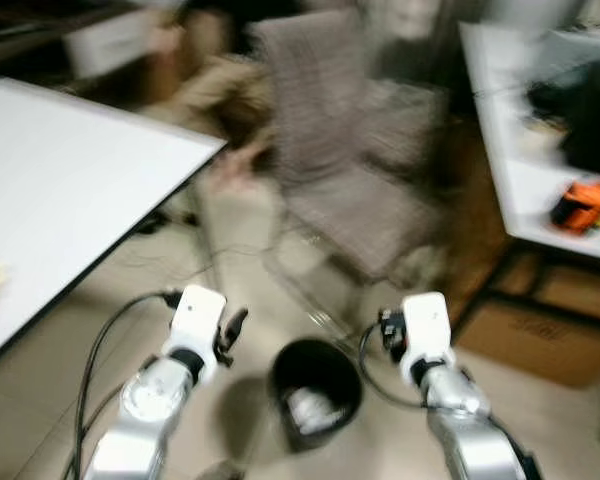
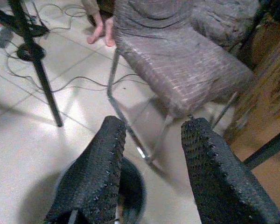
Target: Picking trash to rubbish bin
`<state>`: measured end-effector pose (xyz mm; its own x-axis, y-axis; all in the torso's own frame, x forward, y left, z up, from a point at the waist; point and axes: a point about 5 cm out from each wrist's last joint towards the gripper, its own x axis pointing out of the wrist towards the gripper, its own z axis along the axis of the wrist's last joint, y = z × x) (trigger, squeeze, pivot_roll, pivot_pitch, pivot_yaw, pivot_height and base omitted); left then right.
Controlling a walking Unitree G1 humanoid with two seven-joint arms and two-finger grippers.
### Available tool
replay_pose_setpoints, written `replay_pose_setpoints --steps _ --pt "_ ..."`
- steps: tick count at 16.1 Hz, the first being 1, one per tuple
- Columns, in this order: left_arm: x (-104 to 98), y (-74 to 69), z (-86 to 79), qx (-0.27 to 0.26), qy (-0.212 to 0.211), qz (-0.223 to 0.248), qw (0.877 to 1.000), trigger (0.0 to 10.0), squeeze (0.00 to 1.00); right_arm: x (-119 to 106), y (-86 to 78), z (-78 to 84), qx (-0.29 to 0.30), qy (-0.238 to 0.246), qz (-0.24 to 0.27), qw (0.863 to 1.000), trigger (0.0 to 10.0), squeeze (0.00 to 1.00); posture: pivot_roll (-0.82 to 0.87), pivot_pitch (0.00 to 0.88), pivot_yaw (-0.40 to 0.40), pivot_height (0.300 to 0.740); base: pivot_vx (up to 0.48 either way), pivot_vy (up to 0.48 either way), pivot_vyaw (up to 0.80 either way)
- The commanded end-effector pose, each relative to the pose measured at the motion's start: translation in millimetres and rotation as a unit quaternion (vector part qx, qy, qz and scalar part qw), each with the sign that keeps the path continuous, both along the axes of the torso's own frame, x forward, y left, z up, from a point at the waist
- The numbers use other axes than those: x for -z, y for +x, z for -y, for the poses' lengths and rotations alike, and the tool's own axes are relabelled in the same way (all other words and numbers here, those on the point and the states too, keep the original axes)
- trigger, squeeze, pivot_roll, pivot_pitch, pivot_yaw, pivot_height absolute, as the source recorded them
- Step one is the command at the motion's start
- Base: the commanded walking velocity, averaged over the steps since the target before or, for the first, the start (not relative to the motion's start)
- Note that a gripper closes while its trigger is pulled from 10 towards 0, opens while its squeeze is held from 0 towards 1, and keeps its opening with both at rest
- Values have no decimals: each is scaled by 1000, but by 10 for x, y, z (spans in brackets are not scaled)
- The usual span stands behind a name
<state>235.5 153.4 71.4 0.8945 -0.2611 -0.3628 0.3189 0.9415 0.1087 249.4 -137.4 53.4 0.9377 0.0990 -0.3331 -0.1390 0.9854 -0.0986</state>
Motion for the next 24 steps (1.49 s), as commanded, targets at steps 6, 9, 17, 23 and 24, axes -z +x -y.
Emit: replay_pose_setpoints --steps 6,9,17,23,24 --pt "-64 34 -37 -2 11 11 1000 10000 0 -27 -32 -31 -6 -1 7 1000 10000 0 13 0 -31 740 -248 0 0" --pt "-64 26 -38 -4 11 10 1000 10000 0 -21 -25 -45 -13 -1 6 1000 10000 0 18 0 -37 740 -269 0 0" --pt "-64 4 -56 -5 14 10 1000 10000 0 -15 -12 -73 -19 -2 6 1000 10000 0 27 0 -41 740 -279 0 0" --pt "-62 -13 -63 -6 15 9 1000 10000 0 -5 -32 -74 -21 -4 5 1000 10000 0 28 0 -42 740 -279 0 0" --pt "-60 -15 -63 -6 15 8 1000 10000 0 -1 -35 -73 -21 -4 5 1000 10000 0 29 0 -43 740 -277 0 0"
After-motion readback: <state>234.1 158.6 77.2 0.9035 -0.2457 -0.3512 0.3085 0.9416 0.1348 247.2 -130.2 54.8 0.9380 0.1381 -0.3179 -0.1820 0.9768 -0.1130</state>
